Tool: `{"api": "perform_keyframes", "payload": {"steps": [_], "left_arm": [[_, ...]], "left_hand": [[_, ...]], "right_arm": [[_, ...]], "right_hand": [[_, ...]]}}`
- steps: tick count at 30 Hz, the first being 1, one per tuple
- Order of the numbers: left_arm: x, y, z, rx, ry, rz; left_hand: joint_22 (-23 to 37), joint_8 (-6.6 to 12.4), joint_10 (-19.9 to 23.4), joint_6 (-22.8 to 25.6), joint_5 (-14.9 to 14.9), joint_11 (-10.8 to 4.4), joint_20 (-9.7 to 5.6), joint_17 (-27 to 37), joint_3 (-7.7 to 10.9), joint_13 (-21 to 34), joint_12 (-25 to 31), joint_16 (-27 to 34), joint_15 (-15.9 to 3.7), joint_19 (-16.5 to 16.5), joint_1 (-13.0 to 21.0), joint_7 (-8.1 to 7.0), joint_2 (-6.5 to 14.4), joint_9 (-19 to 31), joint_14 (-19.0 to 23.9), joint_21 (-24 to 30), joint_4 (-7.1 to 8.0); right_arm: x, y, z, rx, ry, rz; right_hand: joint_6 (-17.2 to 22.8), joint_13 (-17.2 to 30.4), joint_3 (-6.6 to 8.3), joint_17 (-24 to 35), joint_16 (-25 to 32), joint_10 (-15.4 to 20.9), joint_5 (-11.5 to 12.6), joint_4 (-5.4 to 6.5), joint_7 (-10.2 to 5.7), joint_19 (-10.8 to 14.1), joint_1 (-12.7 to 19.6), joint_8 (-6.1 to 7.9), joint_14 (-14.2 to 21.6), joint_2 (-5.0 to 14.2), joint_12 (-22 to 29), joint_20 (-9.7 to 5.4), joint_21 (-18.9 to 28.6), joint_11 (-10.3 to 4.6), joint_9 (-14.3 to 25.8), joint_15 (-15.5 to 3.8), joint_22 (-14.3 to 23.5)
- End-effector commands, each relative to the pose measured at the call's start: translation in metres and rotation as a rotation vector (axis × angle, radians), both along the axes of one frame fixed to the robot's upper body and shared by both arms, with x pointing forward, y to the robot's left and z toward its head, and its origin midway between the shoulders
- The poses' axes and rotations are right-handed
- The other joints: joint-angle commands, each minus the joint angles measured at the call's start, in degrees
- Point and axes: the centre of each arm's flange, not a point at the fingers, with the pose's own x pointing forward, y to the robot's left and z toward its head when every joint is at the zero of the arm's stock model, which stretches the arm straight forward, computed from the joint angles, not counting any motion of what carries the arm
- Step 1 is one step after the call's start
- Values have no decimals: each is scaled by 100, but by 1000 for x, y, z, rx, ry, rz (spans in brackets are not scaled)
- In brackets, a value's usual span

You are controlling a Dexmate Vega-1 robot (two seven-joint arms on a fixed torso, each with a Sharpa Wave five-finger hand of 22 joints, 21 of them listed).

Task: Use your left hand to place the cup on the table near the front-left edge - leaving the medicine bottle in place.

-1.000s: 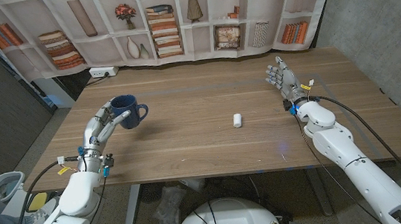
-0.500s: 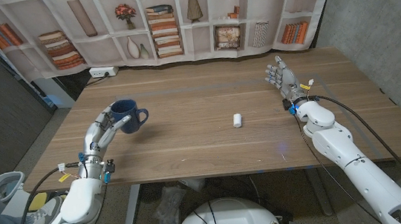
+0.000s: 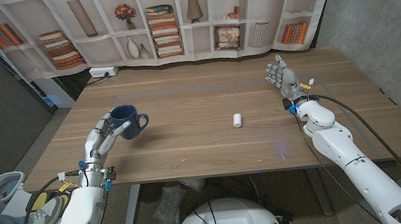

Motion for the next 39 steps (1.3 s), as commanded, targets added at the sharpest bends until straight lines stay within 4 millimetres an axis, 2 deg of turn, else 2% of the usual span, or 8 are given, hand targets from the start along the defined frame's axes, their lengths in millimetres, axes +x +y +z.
{"api": "perform_keyframes", "payload": {"steps": [1,6,15,27,33,39], "left_arm": [[-17,-2,-11,-6,-23,31],[-25,-3,-18,-10,-35,65],[-33,-1,-34,-40,-38,86],[-31,2,-55,-74,-45,87],[-29,2,-62,-81,-62,91],[-28,2,-69,-84,-73,103]], "left_hand": [[16,16,124,204,36,-108,-2,16,326,12,26,-9,-137,-2,42,-179,122,19,16,0,270],[16,25,148,236,36,-174,-16,15,328,18,32,-10,-160,-11,43,-199,119,20,15,-7,270],[16,33,173,276,36,-181,-33,14,329,26,39,-10,-180,-44,45,-225,109,21,19,-25,267],[16,43,229,329,36,-260,-54,13,329,38,52,3,-217,-53,44,-261,95,21,59,-37,265],[16,44,224,342,38,-216,-60,13,333,43,47,-4,-232,-59,45,-276,97,21,44,-42,266],[16,39,235,343,39,-247,-78,13,333,48,48,-9,-251,-69,46,-293,91,20,33,-50,265]], "right_arm": [[-1,-1,-2,2,-3,3],[-1,0,1,-6,-5,5],[0,2,5,-23,-1,10],[-1,1,3,-25,25,10],[-3,1,3,-31,26,12],[-2,0,3,-27,24,18]], "right_hand": [[43,14,-26,14,-1,40,-3,-14,-11,50,11,22,55,21,11,-23,-21,20,19,8,19],[41,14,-29,14,-3,48,-3,-15,-14,53,12,21,52,22,14,-21,-28,27,19,8,19],[46,14,-34,14,-4,43,-3,-17,-15,59,11,22,53,24,10,-17,-45,10,19,5,19],[47,14,-41,15,-2,48,-4,-18,-12,66,8,21,60,27,11,-17,-63,14,19,11,20],[49,15,-44,14,-4,47,-3,-19,-13,69,9,21,59,30,10,-18,-74,16,19,9,21],[51,15,-46,14,-4,51,-3,-21,-16,73,10,21,60,31,11,-18,-82,9,19,7,21]]}}
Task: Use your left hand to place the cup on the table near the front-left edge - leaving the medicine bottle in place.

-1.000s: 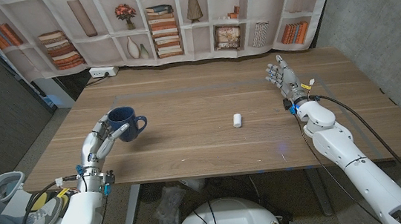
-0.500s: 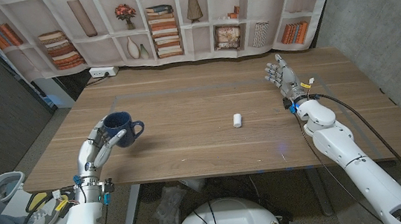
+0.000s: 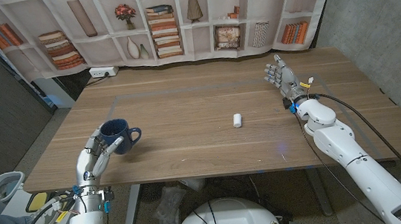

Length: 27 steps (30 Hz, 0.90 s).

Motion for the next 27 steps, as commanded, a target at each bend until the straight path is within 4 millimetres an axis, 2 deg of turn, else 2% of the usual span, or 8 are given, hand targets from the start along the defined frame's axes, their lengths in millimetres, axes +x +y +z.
{"api": "perform_keyframes", "payload": {"steps": [1,14,27], "left_arm": [[2,0,-17,-16,-17,19],[6,-3,-30,-50,0,21],[10,-10,-40,-69,31,36]], "left_hand": [[16,40,217,309,39,-233,-35,14,332,12,23,-8,-263,-16,46,-280,89,17,36,-9,264],[13,58,230,391,41,-328,-88,12,324,23,18,-11,-313,-118,40,-345,61,14,36,-61,262],[12,69,270,447,46,-333,-109,11,329,31,26,-22,-315,-165,43,-367,62,12,7,-88,263]], "right_arm": [[1,-1,-2,0,11,9],[7,-1,-3,-8,26,15],[10,-3,0,-16,31,14]], "right_hand": [[52,14,-15,14,-3,50,-4,11,-13,53,10,21,62,31,10,3,-21,10,19,4,21],[57,15,-20,14,-3,51,-3,7,-18,64,13,22,66,37,9,3,-41,9,19,-8,22],[60,15,-27,14,-7,53,-3,4,-13,75,13,22,61,41,8,-1,-62,0,19,-15,22]]}}
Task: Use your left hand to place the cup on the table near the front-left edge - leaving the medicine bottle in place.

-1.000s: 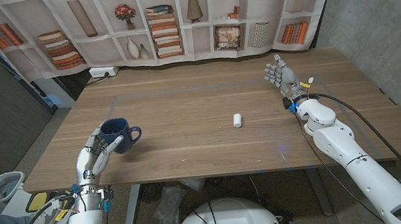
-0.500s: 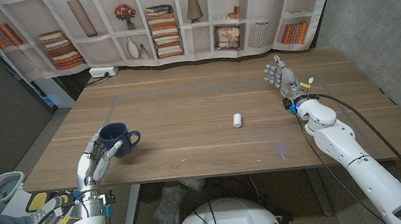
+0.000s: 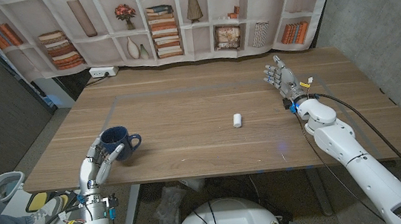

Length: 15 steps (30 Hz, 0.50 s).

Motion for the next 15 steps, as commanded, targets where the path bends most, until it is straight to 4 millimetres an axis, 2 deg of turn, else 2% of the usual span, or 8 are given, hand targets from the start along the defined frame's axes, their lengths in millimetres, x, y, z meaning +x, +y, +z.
{"api": "perform_keyframes", "payload": {"steps": [1,15], "left_arm": [[3,-5,-11,-21,31,8],[6,-13,-23,-51,63,-11]], "left_hand": [[12,21,292,433,22,-310,6,12,330,15,45,-23,-309,-10,45,-356,64,12,3,-6,262],[12,20,316,465,23,-319,1,11,338,24,44,-24,-326,-25,55,-368,64,9,-7,-22,259]], "right_arm": [[3,-1,1,-6,6,0],[4,-2,0,-11,12,1]], "right_hand": [[60,15,-28,14,-7,54,-3,4,-10,54,13,22,40,41,9,21,-20,-3,19,5,23],[52,15,-34,15,-8,54,-3,3,-20,56,11,17,41,47,8,23,-41,9,19,8,23]]}}
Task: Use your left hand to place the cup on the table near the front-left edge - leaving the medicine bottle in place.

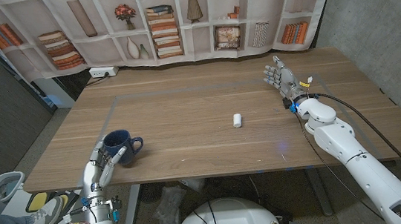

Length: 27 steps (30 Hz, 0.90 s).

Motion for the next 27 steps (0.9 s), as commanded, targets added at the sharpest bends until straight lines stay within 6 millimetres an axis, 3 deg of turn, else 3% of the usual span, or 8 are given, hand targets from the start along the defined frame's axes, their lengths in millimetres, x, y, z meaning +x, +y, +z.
{"api": "perform_keyframes", "payload": {"steps": [1,19,27], "left_arm": [[4,-7,-11,-27,34,-15],[2,-12,-19,-25,83,3],[0,-14,-19,-18,96,-11]], "left_hand": [[12,23,318,450,28,-317,1,11,313,24,26,-1,-323,-28,54,-382,64,9,-8,-23,284],[11,16,336,477,30,-323,-31,5,310,32,18,-13,-341,-170,68,-402,27,4,-44,-93,267],[2,-34,254,399,34,-316,41,-5,281,40,-27,-65,-314,-484,50,-416,-43,-1,-217,-236,265]], "right_arm": [[1,-1,0,-6,5,0],[4,-2,-4,-8,20,3],[5,-3,-7,-6,25,7]], "right_hand": [[52,15,-34,15,-10,56,-3,3,-20,27,10,18,36,47,8,-8,-42,9,19,5,23],[52,15,-43,15,-10,54,-4,0,-21,37,10,16,38,52,6,-14,-69,9,20,11,24],[53,15,-45,15,-12,53,-3,-2,-26,37,12,17,34,58,5,-13,-83,15,20,15,25]]}}
